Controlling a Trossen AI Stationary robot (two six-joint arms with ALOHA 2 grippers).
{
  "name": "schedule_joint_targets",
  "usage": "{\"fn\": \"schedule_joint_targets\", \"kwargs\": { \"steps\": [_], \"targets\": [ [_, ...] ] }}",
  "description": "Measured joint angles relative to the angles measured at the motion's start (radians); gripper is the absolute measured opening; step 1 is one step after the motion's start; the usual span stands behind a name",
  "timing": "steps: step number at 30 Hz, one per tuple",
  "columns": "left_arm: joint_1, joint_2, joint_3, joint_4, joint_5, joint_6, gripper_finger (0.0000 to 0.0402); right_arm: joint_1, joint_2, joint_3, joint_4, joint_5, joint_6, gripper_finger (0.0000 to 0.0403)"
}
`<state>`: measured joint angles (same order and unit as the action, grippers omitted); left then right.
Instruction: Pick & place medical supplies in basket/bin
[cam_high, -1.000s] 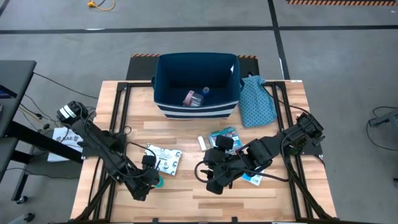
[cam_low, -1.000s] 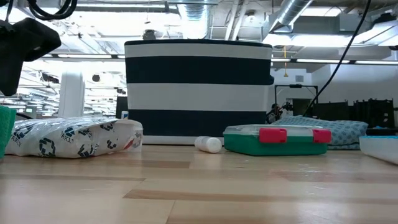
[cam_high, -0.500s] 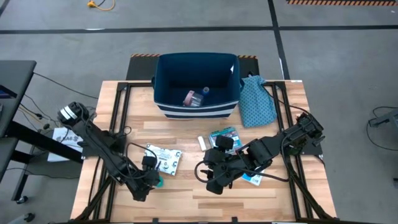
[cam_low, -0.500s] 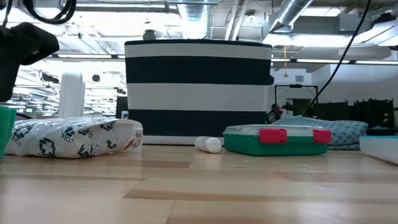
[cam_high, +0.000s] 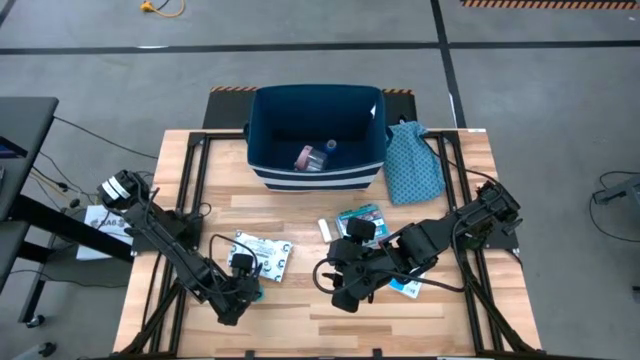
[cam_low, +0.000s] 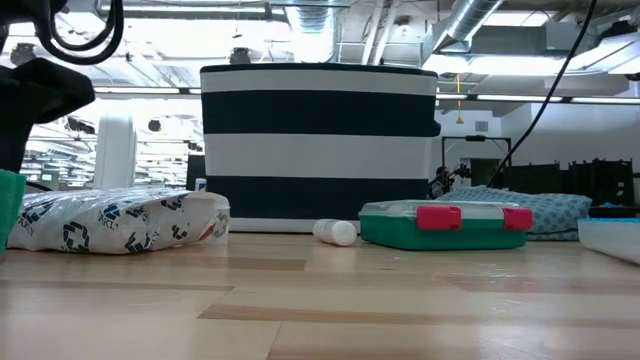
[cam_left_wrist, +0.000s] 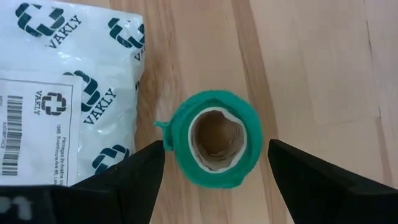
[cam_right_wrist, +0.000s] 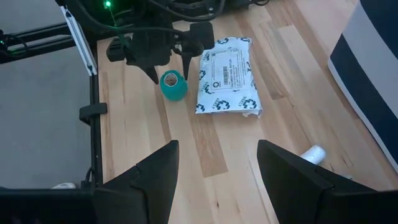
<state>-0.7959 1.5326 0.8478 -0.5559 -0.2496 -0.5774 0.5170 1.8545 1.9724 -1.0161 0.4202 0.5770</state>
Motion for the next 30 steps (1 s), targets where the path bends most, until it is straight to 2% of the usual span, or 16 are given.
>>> {"fn": "schedule_joint_targets", "kwargs": {
  "steps": [11, 21, 25, 30],
  "targets": [
    [0.003, 0.005, 0.0, 0.032, -0.022, 0.028, 0.0276, 0.0, 0.0, 0.0, 0.0, 0.0, 0.0, 0.0209],
    [0.024, 0.042, -0.002, 0.048, 0.015, 0.033, 0.0274, 0.0, 0.0, 0.0, 0.005, 0.0, 0.0, 0.0209],
    [0.025, 0.059, -0.002, 0.062, 0.017, 0.033, 0.0258, 0.0, 0.0, 0.0, 0.005, 0.0, 0.0, 0.0209],
    [0.025, 0.058, -0.002, 0.061, 0.009, 0.033, 0.0218, 0.0, 0.0, 0.0, 0.004, 0.0, 0.0, 0.0209]
  ]
}}
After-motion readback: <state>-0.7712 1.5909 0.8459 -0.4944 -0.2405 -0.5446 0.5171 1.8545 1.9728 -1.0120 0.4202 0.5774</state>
